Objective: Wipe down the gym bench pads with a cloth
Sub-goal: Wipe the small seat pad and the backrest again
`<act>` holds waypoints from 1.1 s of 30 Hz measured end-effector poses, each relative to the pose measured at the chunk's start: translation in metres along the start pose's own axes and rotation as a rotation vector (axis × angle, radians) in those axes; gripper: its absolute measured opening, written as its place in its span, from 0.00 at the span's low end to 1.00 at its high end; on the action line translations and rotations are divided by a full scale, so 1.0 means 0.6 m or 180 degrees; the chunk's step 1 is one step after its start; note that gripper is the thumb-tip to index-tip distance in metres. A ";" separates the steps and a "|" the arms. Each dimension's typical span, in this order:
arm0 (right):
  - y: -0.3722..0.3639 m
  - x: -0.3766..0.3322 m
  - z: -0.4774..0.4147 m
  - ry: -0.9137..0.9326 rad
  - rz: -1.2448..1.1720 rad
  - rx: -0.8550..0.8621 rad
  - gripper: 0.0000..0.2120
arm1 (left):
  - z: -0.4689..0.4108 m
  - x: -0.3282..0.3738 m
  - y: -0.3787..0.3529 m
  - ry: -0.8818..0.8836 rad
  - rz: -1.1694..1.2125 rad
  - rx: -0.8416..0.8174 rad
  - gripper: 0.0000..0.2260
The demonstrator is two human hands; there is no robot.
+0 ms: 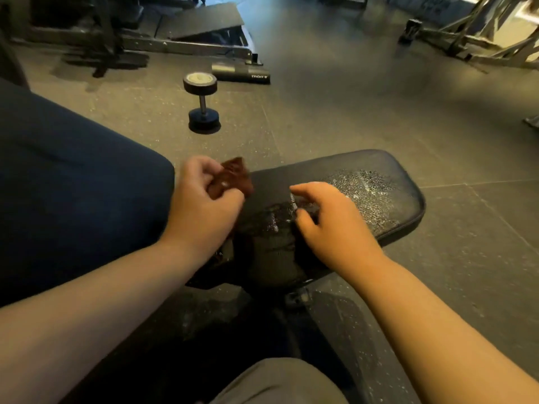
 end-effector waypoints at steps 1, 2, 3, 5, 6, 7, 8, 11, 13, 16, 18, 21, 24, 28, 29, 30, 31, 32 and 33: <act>0.017 0.006 0.003 0.0081 0.0234 0.0108 0.20 | 0.020 -0.018 -0.040 -0.0023 -0.0327 -0.0434 0.12; 0.030 0.014 0.009 0.0112 0.0411 0.0182 0.20 | 0.047 -0.035 -0.077 -0.0104 -0.0814 -0.0861 0.09; 0.039 0.023 0.019 0.0098 0.0518 0.0210 0.20 | 0.072 -0.046 -0.107 -0.0290 -0.1303 -0.1198 0.11; 0.044 0.039 0.036 0.0014 0.0644 0.0110 0.20 | 0.102 -0.065 -0.140 -0.0455 -0.1859 -0.1503 0.20; 0.042 0.043 0.045 0.0020 0.0729 -0.0005 0.20 | 0.115 -0.073 -0.144 -0.0300 -0.1904 -0.1535 0.23; 0.043 0.046 0.051 0.0061 0.0837 -0.0085 0.21 | 0.116 -0.085 -0.141 -0.0192 -0.1960 -0.1422 0.24; 0.046 0.048 0.052 0.0112 0.0952 -0.0103 0.21 | 0.109 -0.084 -0.133 -0.0258 -0.2097 -0.1173 0.22; 0.065 0.057 0.034 0.0153 0.1137 0.0081 0.21 | 0.096 -0.104 -0.128 -0.0244 -0.2465 -0.0671 0.20; 0.068 0.060 0.026 0.0188 0.1131 0.0084 0.22 | 0.105 -0.114 -0.157 -0.0173 -0.2463 -0.0739 0.29; 0.071 0.063 0.012 0.0356 0.1280 0.0043 0.22 | 0.107 -0.106 -0.190 -0.0397 -0.2794 -0.0703 0.37; 0.084 0.066 0.000 0.0419 0.1331 0.0183 0.22 | 0.086 -0.103 -0.202 -0.0576 -0.2900 -0.0751 0.39; 0.100 0.078 0.001 0.0200 0.1089 0.0475 0.22 | 0.030 -0.097 -0.209 -0.0788 -0.2592 -0.0926 0.31; 0.093 0.086 0.016 0.0100 0.1051 0.0492 0.22 | 0.001 -0.091 -0.199 -0.0964 -0.2431 -0.0832 0.27; 0.095 0.086 0.000 0.0404 0.1616 0.0439 0.23 | 0.095 -0.070 -0.198 -0.1927 -0.2091 -0.1322 0.26; 0.092 0.088 -0.007 0.0457 0.1687 0.0377 0.23 | 0.108 -0.071 -0.196 -0.2085 -0.2053 -0.1485 0.26; 0.089 0.091 -0.012 0.0480 0.1724 0.0322 0.24 | 0.104 -0.075 -0.195 -0.2117 -0.2013 -0.1589 0.26; 0.085 0.093 -0.016 0.0497 0.1747 0.0285 0.24 | 0.086 -0.080 -0.198 -0.2079 -0.2000 -0.1611 0.25; 0.081 0.095 -0.019 0.0512 0.1771 0.0263 0.24 | 0.061 -0.083 -0.204 -0.1988 -0.2024 -0.1552 0.25; 0.076 0.095 -0.021 0.0520 0.1791 0.0239 0.24 | 0.032 -0.084 -0.213 -0.1794 -0.2099 -0.1422 0.25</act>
Point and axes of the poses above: each hand's wrist, its own z-axis away from the middle knuckle, its own y-axis out of the back of the hand, x = y × z, the point moved 10 cm from there along -z, towards the middle knuckle, and after that the axes turned 12 degrees about x, right-handed, at the moved point
